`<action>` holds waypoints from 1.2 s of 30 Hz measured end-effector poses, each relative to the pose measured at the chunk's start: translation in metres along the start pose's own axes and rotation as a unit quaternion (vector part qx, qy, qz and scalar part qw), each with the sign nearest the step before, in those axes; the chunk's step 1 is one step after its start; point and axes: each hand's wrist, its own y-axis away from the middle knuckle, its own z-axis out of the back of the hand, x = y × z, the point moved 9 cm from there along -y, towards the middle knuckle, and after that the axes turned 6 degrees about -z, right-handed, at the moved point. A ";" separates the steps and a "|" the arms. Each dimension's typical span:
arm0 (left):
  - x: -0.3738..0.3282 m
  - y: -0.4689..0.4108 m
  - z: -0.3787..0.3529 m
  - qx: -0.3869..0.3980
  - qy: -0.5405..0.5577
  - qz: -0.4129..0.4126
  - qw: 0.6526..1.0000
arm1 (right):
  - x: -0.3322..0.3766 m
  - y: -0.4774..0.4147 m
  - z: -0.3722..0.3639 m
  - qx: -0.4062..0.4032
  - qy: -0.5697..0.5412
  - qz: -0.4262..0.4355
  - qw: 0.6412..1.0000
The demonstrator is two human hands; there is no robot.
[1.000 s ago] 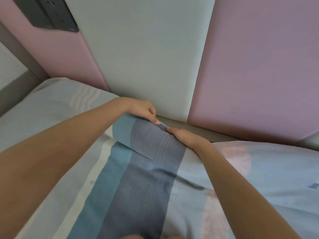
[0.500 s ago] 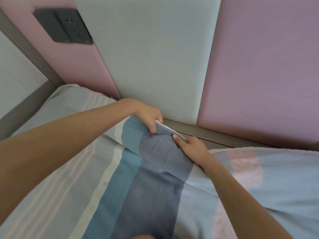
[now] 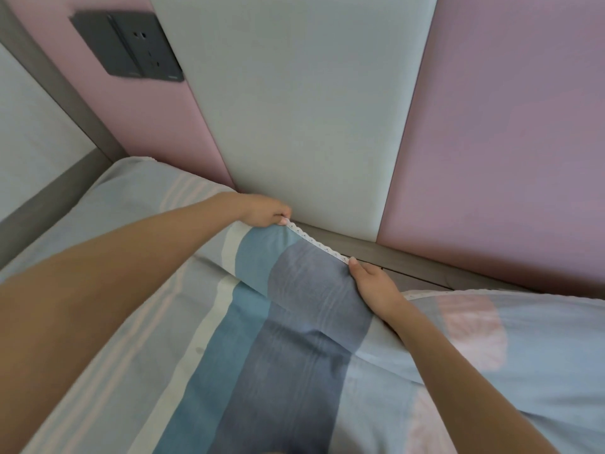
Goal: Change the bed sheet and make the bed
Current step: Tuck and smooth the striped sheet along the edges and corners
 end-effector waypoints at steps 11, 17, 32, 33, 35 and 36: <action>-0.031 0.010 0.038 -0.253 -0.141 -0.001 0.957 | 0.001 -0.016 -0.008 0.153 0.171 -0.124 0.965; -0.088 0.035 -0.044 0.003 -0.121 -0.154 0.981 | 0.013 -0.014 -0.013 0.154 0.265 -0.116 0.945; -0.043 -0.057 -0.028 0.035 0.067 0.055 0.996 | 0.060 -0.048 0.009 0.122 0.401 0.088 0.904; -0.039 -0.066 -0.028 0.033 0.058 0.062 0.996 | 0.058 -0.057 0.010 0.126 0.392 0.084 0.908; -0.036 -0.075 -0.031 0.036 0.039 0.079 0.995 | 0.052 -0.067 0.009 0.134 0.383 0.078 0.911; -0.036 -0.080 -0.034 0.039 0.031 0.087 0.995 | 0.046 -0.074 0.010 0.133 0.377 0.078 0.913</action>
